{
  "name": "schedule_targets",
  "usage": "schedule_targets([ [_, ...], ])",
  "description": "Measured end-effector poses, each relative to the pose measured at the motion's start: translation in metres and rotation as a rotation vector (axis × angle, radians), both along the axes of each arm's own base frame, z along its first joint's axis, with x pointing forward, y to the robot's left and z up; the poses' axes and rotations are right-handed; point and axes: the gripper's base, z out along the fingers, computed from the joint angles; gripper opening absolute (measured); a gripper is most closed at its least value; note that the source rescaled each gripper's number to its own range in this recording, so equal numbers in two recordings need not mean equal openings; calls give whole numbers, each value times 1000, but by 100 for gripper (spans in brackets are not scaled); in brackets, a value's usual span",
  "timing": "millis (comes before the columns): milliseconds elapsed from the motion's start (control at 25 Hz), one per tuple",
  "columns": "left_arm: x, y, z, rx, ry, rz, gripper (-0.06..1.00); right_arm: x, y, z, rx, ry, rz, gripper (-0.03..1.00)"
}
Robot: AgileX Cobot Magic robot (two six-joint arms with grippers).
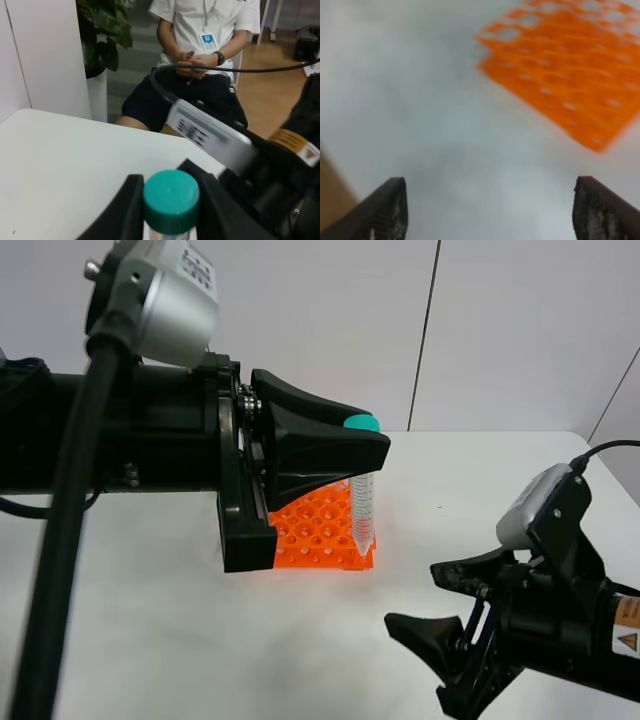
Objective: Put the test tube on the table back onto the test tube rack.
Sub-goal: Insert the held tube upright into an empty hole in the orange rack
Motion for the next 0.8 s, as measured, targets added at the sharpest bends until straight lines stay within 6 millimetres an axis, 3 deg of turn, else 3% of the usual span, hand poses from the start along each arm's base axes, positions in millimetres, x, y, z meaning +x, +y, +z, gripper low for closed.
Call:
schedule_targets([
  [360, 0, 0, 0, 0, 0, 0, 0, 27, -38, 1, 34, 22, -307, 100],
  [680, 0, 0, 0, 0, 0, 0, 0, 52, -72, 24, -1, -72, -495, 100],
  [800, 0, 0, 0, 0, 0, 0, 0, 63, -84, 22, -34, -50, -561, 100],
])
